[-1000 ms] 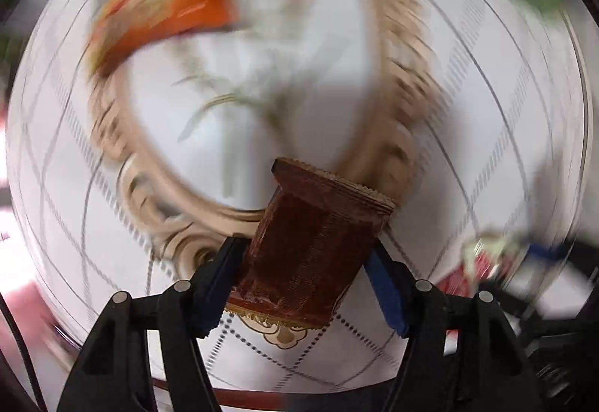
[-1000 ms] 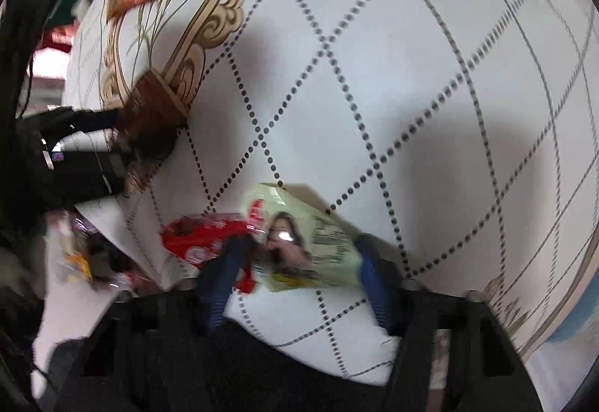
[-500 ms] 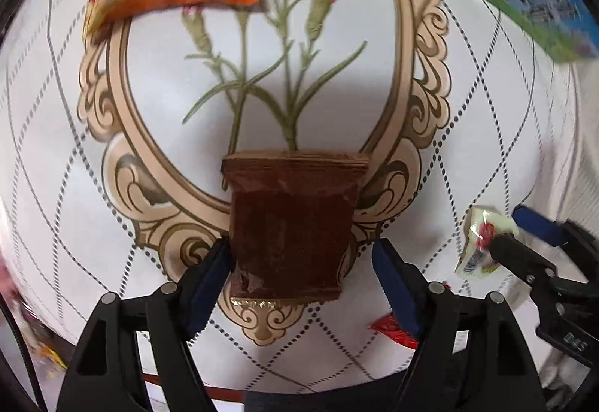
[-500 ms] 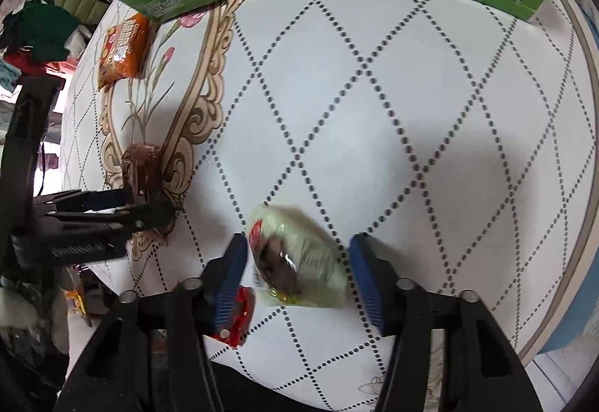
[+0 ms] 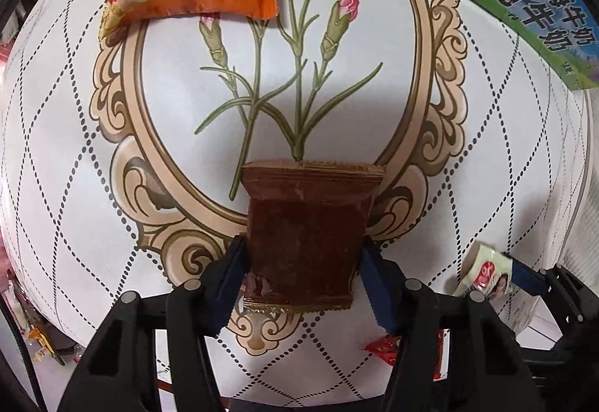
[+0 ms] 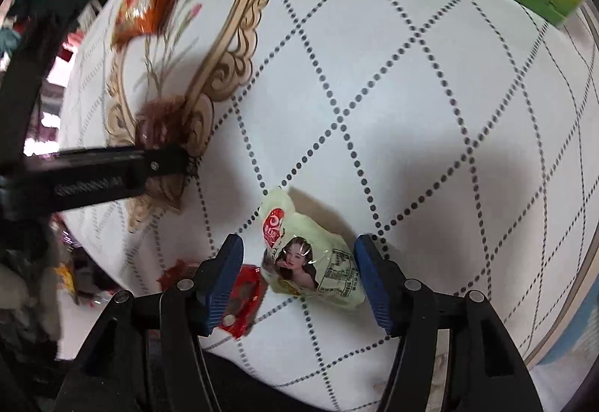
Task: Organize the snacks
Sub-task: 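Carry both packets into the cardboard box and open both tools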
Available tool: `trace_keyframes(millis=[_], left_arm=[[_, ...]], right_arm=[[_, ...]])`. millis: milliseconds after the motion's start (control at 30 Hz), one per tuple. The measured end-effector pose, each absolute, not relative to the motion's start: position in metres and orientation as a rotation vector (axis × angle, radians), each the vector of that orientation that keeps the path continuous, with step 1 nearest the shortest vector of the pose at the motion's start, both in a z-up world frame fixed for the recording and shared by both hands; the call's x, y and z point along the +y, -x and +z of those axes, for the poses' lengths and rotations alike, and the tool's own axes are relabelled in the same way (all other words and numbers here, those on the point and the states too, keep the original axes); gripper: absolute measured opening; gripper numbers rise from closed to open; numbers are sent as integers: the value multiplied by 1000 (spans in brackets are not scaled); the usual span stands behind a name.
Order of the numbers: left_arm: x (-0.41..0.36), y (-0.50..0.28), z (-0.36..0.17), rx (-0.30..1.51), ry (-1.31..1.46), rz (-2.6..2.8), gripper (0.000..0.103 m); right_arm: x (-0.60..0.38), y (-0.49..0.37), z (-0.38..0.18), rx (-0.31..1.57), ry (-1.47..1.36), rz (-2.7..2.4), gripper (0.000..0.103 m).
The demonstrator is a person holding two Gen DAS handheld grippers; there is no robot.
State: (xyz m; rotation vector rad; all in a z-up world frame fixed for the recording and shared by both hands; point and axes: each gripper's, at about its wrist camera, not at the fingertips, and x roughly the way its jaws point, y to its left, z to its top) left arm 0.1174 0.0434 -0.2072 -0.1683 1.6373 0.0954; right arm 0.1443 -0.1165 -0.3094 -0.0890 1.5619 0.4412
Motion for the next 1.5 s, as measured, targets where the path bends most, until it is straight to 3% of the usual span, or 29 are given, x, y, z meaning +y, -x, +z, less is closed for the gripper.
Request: trace_keyframes(millis=[133,433,733,867,1000,1200,1500], left_arm=[[35,-106,-203,1619,136,103,53],[-3,-124,-136,1528,145,2,53],[-34,-180,-30,1345,235,-185,53],[-34,-228,-7,1293,223,-233,53],[-40,-287,-19,1311,215,-242,53],[-47,-347,-56,1435,259,-238,53],[-73,-370,-95,1572,274,-255,54]], right_arm=[[-105,-135,-304,1498,213,463,45],[-119,-135,-263,1402,179,473,45],[-171,-189,-164,1224,-22,442,45],[-191,-234,-119,1129,-99,410,45],[-206,-287,-103,1082,-114,367,45],[-209,-338,-125,1124,-51,298,45],[-224,-366,-165,1239,-33,225,47]])
